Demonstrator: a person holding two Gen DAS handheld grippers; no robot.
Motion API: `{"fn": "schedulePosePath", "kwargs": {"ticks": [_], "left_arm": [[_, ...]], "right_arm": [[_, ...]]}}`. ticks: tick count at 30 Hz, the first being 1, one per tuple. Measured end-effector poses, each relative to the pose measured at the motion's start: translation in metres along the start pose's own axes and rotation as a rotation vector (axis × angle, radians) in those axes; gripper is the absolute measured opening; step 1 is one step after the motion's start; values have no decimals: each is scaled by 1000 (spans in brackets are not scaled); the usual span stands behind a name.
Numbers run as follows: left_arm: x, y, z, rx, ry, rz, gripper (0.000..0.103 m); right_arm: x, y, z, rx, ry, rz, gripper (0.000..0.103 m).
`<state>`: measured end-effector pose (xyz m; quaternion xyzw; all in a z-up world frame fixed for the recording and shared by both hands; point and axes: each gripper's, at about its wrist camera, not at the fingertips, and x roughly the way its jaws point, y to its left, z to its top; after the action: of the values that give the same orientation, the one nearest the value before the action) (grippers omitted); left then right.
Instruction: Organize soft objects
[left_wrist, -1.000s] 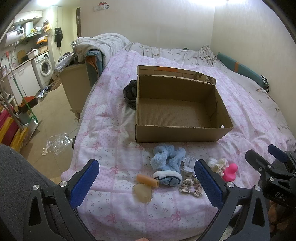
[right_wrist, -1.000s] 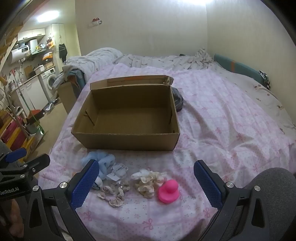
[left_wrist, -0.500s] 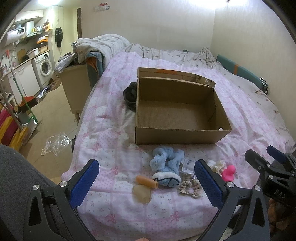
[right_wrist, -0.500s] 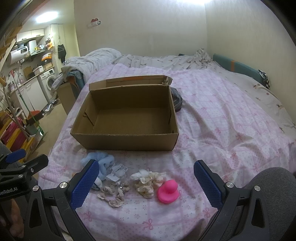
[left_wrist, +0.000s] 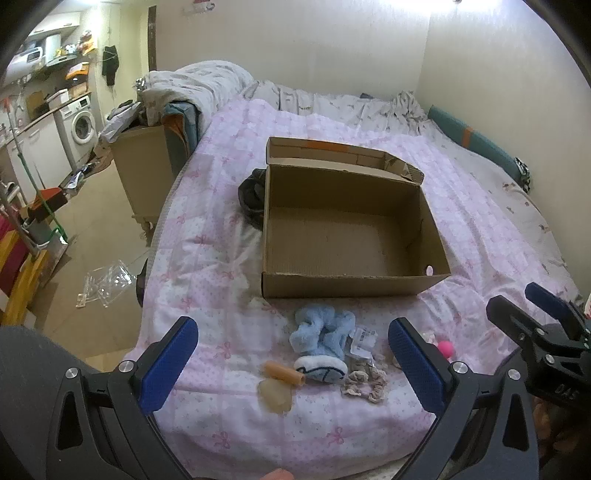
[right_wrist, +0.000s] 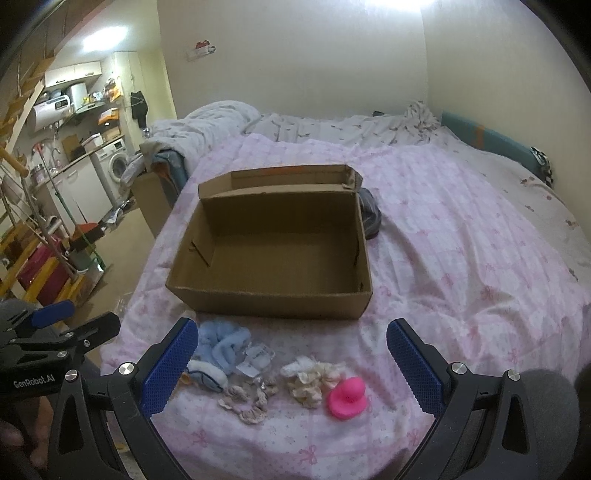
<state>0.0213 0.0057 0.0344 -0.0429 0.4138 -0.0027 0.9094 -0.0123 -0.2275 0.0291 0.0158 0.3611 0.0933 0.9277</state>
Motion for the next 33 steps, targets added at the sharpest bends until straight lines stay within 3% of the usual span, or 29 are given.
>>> {"fn": "schedulePosePath", "kwargs": {"ticks": [4, 12, 14, 19, 21, 24, 25, 28, 30, 32, 33], "left_arm": [[18, 7, 16, -3, 98, 47, 103], [69, 33, 26, -27, 320, 90, 103], [84, 39, 19, -53, 374, 78, 103], [121, 40, -9, -76, 539, 18, 92], [138, 39, -24, -79, 606, 1, 76], [155, 40, -42, -85, 673, 13, 67], [160, 40, -49, -101, 704, -15, 66], [162, 37, -58, -90, 720, -42, 48], [162, 37, -61, -86, 713, -49, 30], [162, 38, -64, -97, 717, -66, 21], [161, 40, -65, -108, 719, -75, 11]], "right_arm": [[7, -2, 13, -17, 42, 20, 103], [53, -21, 11, -37, 225, 14, 103], [65, -32, 7, 2, 265, 14, 103], [90, -60, -9, 122, 372, 24, 103], [97, -68, -14, 159, 396, 23, 103], [100, -75, -19, 205, 408, 29, 103], [101, -77, -20, 215, 407, 30, 103], [100, -79, -19, 232, 402, 32, 103], [99, -77, -19, 223, 390, 30, 103], [100, -75, -20, 213, 387, 25, 103], [100, -74, -20, 211, 386, 26, 103]]}}
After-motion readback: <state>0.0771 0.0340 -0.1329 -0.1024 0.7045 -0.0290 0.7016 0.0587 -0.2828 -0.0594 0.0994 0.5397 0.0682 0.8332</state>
